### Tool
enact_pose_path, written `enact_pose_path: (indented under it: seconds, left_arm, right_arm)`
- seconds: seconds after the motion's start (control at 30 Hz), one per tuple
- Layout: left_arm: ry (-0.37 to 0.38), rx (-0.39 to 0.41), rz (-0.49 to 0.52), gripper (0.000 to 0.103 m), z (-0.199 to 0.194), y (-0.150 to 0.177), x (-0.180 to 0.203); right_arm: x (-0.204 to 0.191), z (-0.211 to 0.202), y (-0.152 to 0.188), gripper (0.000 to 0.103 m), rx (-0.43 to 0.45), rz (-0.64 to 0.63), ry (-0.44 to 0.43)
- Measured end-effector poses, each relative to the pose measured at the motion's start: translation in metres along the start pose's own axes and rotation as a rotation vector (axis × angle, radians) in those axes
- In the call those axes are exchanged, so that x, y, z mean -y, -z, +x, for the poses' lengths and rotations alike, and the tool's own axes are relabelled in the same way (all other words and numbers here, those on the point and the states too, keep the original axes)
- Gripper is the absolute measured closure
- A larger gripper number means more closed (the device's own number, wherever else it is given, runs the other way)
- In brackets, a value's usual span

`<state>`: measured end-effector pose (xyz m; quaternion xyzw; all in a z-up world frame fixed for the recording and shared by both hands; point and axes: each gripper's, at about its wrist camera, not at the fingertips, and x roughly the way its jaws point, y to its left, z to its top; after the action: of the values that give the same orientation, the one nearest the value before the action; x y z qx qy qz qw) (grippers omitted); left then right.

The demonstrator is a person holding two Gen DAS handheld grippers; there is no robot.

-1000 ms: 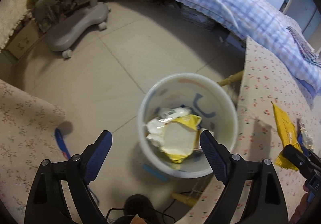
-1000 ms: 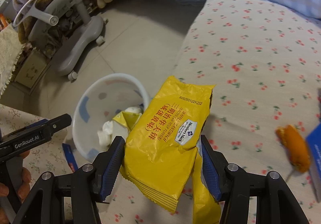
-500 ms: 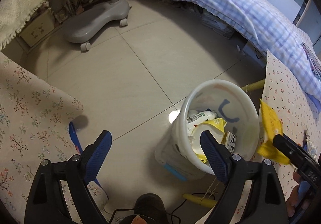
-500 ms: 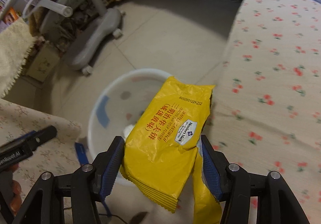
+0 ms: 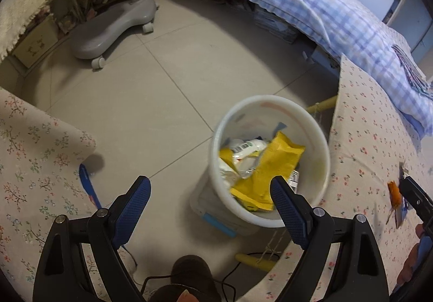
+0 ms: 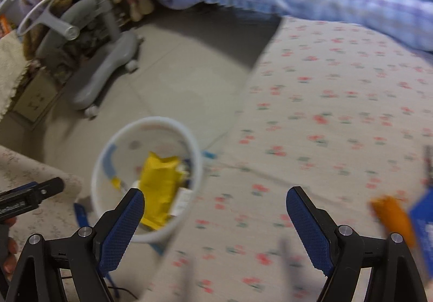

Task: Collect trash
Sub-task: 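Grasp the crumpled white paper with the right tool while the left tool grasps the orange snack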

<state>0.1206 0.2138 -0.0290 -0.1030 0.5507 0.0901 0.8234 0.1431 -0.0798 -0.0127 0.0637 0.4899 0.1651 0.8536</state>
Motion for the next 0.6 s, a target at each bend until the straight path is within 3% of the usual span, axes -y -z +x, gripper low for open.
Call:
enact_pose_path:
  seconds: [0.6]
  left_arm:
    - [0.075, -0.013, 0.127, 0.011, -0.006, 0.011, 0.086]
  right_arm:
    - [0.164, -0.088, 0.027, 0.014, 0.042, 0.260, 0.266]
